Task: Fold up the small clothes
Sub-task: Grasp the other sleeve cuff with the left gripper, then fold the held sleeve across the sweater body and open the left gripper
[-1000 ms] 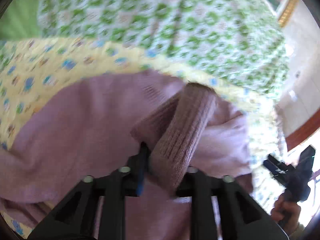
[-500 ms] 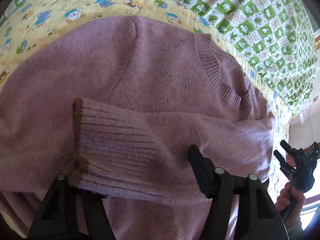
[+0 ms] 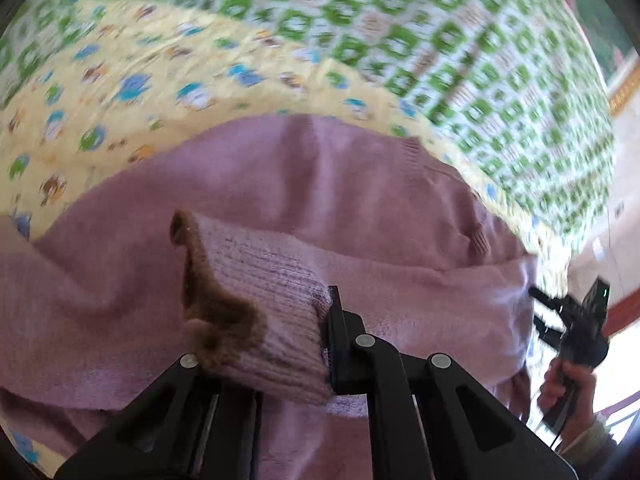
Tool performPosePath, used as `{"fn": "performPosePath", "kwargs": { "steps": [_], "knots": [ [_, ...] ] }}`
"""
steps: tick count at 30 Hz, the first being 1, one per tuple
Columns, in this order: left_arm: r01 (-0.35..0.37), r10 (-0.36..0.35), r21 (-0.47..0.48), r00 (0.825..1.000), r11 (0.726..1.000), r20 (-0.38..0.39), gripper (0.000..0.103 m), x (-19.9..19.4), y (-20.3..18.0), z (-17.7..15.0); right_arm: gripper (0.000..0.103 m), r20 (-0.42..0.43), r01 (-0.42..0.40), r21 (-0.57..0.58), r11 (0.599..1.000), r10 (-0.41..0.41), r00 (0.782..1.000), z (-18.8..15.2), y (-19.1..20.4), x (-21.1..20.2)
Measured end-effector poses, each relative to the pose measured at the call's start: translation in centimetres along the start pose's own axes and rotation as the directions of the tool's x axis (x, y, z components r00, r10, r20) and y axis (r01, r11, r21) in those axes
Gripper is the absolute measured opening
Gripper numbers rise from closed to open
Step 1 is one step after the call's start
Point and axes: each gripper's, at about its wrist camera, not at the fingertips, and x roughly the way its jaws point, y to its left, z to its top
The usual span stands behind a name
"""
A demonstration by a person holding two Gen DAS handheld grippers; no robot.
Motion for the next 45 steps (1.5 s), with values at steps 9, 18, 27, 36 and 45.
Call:
{"fn": "performPosePath", "kwargs": {
  "steps": [9, 18, 27, 36, 45],
  "knots": [
    [0.039, -0.034, 0.053, 0.996, 0.998, -0.084, 0.008, 2.5, -3.8, -0.3, 0.010, -0.043, -0.003, -0.161, 0.987, -0.004, 0.999, 0.4, 2.5, 0.7],
    [0.012, 0.011, 0.161, 0.990, 0.987, -0.141, 0.011, 5.4, -4.5, -1.3, 0.008, -0.048, 0.105, -0.210, 0.972, -0.117, 0.992, 3.4, -1.0, 0.2],
    [-0.044, 0.061, 0.147, 0.992, 0.988, -0.114, 0.051, 0.0, -1.4, -1.4, 0.032, -0.013, 0.180, -0.180, 0.967, -0.185, 0.983, 2.1, 0.2, -1.2],
    [-0.031, 0.016, -0.192, 0.997, 0.981, -0.079, 0.071, -7.6, 6.2, -3.7, 0.057, 0.044, 0.058, -0.191, 0.980, -0.051, 0.998, -3.5, 5.1, -6.1],
    [-0.074, 0.059, -0.488, 0.997, 0.870, -0.045, 0.075, -10.7, 14.4, -2.8, 0.057, -0.047, -0.027, -0.258, 0.966, 0.015, 0.999, -9.7, 10.8, -6.0]
  ]
}}
